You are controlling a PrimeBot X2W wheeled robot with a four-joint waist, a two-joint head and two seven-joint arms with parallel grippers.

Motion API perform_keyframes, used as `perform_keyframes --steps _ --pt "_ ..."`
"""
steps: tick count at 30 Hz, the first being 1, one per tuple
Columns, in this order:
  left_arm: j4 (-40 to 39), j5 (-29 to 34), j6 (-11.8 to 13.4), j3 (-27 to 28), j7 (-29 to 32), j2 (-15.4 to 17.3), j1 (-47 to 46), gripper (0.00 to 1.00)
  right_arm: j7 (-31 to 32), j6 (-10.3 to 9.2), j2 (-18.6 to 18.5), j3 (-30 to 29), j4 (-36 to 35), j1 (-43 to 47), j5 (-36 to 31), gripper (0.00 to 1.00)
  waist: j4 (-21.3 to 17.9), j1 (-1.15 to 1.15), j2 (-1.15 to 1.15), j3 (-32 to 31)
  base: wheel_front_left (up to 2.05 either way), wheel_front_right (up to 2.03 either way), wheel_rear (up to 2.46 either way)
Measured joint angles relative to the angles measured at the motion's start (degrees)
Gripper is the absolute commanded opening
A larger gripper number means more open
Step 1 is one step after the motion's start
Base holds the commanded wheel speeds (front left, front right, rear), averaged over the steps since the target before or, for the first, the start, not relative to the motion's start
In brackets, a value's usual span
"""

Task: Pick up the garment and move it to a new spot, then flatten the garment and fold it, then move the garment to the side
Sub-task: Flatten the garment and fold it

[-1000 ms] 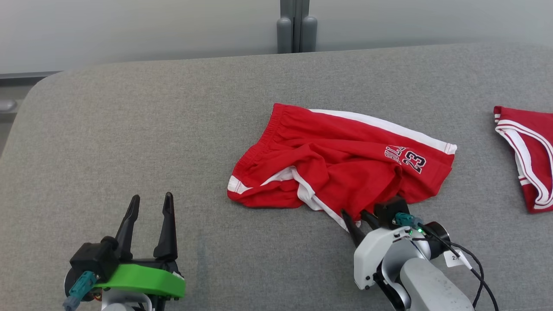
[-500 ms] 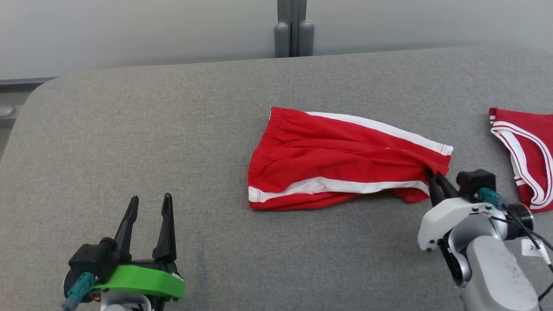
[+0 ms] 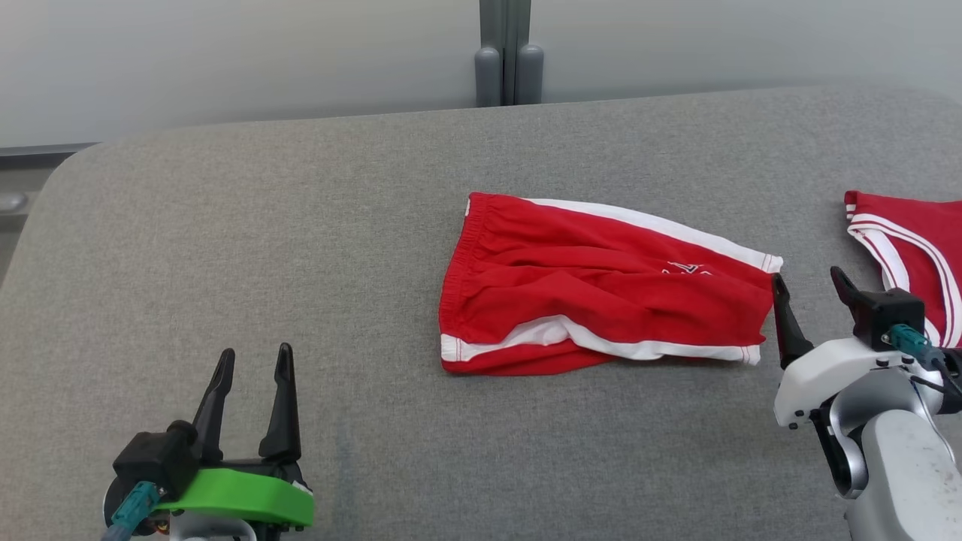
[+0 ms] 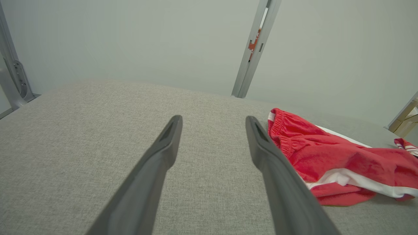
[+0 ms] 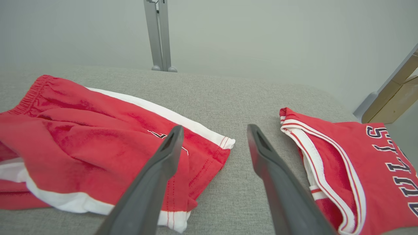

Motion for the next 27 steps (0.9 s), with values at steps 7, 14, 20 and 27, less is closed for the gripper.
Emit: perform_keyframes --steps 7,14,20,27 --pt "-1.16 0.02 0.0 1.52 0.0 0.04 1.41 1.0 -3.6 0.01 1.46 -0.27 -6.2 4.61 2.27 1.0 -0.75 0.0 0.0 -1.38 0.0 0.0 0.0" --pt "-1.51 0.46 0.0 2.36 -0.08 -0.37 3.09 1.0 -5.33 0.01 1.48 0.63 -10.58 9.46 5.11 1.0 -1.72 0.0 0.0 -3.45 0.0 0.0 0.0" --pt "-1.49 0.55 0.0 2.68 -0.08 -0.65 4.07 1.0 -6.27 0.0 0.48 3.38 -13.68 10.92 6.25 1.0 -2.45 0.0 0.0 -4.97 0.0 0.0 0.0" --pt "-1.09 0.69 0.0 3.75 -0.08 -0.81 4.61 1.0 -5.81 0.0 1.48 4.66 -14.57 11.73 6.66 1.0 -3.07 0.0 0.0 -5.87 0.0 0.0 0.0"
